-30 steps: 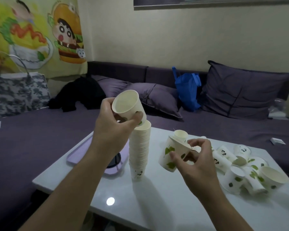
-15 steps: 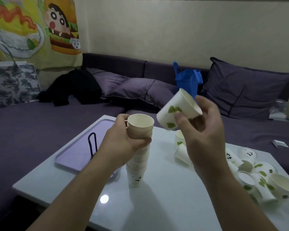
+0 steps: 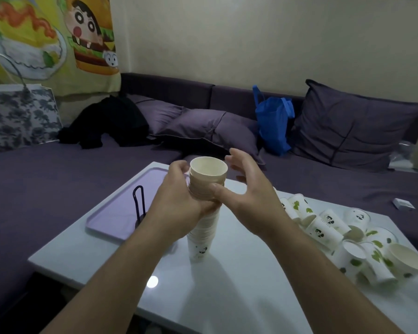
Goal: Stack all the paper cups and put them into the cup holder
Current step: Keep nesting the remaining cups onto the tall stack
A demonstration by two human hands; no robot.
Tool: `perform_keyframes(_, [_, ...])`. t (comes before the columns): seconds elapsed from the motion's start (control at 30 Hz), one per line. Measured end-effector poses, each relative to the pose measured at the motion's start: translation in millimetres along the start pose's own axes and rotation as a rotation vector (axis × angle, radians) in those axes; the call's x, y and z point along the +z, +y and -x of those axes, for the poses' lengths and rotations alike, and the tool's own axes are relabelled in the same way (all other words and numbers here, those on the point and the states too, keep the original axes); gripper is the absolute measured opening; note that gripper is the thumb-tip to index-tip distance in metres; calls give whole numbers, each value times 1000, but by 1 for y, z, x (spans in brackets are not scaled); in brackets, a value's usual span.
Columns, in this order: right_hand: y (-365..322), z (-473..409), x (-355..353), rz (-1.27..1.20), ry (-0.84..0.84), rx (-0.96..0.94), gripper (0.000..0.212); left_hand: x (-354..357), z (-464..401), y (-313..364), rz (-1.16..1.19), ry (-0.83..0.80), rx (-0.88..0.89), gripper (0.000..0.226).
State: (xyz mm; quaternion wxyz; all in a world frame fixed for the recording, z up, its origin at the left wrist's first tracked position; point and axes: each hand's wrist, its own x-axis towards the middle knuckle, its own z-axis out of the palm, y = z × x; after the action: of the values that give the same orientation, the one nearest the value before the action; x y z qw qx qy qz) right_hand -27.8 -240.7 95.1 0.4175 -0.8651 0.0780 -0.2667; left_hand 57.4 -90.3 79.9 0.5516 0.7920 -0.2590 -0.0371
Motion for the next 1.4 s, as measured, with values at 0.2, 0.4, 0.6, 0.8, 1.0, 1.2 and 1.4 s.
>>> perform_keyframes(0.2, [47,58,-17,-49,144,198,45,3,31,18,-89,171,288,94])
perform_keyframes(0.4, [93,101,-37,164,127,385,34,44,61,36,106,-53,285,20])
perform_keyframes(0.6, [122,119,-91,522,219,401,39,117,75,12,-79,-275,25,13])
perform_keyframes(0.8, [160,123,-130,699,308,550,40,147,85,4,-98,-383,-38,10])
perform_keyframes(1.0, [174,116,-135,733,236,637,27,156,85,3,-61,-438,-106,9])
perform_keyframes(1.2, [166,112,-143,672,186,634,15,158,86,4,-71,-466,-128,8])
perform_keyframes(1.4, [133,119,-146,-373,305,604,11,159,88,12,33,-434,-150,70])
